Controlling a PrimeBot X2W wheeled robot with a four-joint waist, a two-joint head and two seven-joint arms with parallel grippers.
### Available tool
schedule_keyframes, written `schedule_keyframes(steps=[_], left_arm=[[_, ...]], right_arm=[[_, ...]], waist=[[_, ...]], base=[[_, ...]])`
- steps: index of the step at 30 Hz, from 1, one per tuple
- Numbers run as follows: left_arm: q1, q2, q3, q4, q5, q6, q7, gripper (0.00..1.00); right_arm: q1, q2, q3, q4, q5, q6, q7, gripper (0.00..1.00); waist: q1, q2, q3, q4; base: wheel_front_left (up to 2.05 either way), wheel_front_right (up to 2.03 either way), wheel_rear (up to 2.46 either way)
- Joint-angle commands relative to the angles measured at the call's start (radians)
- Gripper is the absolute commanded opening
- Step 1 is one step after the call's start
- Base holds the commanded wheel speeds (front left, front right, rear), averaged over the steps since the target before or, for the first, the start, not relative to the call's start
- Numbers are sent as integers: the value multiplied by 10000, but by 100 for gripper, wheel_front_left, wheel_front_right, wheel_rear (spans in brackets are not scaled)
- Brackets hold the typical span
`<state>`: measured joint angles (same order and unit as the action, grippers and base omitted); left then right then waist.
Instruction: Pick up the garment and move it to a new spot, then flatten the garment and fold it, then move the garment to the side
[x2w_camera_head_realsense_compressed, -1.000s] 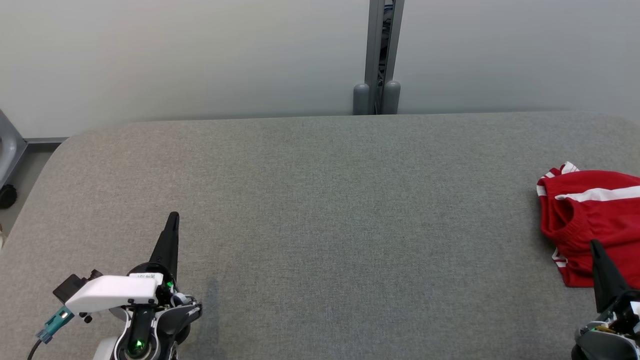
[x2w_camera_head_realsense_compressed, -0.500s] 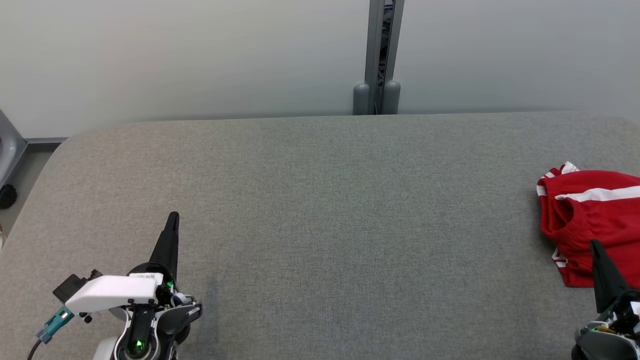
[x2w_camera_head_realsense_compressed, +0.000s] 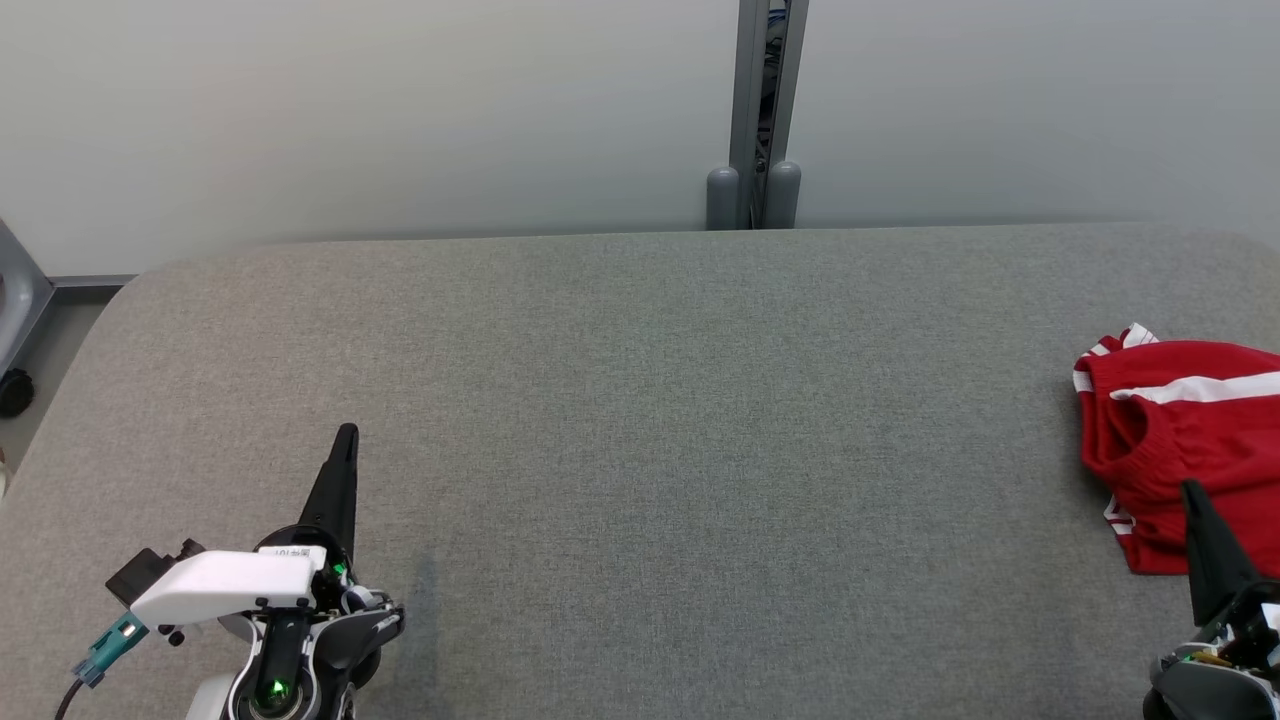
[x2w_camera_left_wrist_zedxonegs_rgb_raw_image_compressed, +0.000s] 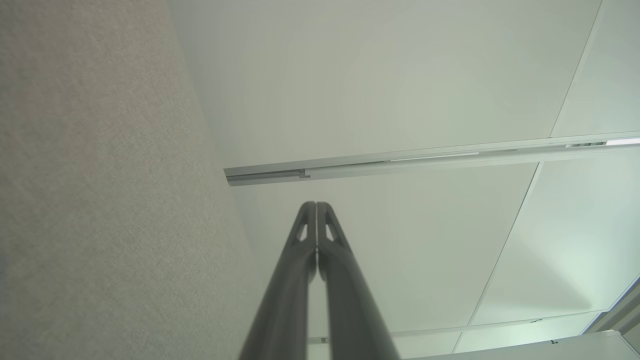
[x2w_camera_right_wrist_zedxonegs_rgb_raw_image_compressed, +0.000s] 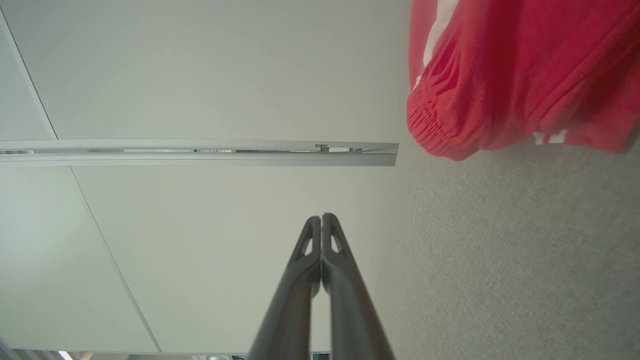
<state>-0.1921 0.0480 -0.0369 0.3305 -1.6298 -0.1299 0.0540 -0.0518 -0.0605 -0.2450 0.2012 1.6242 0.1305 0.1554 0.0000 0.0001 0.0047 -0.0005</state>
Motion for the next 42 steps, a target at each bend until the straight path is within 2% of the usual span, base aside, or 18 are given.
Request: schedule_keyframes(steps=[1,42], left_arm=[[-131,45,45,-2,-13,-31,33,0],[-131,44,15,-7,-42,-31,12,0]], right_arm=[[-85,-17,-24,-38,-55,4,88,0],[-105,28,-95,-32,-105,4,127,0]], waist=[[0,-1,0,0],[0,-1,0,0]], base=[[0,0,0],[0,0,0]])
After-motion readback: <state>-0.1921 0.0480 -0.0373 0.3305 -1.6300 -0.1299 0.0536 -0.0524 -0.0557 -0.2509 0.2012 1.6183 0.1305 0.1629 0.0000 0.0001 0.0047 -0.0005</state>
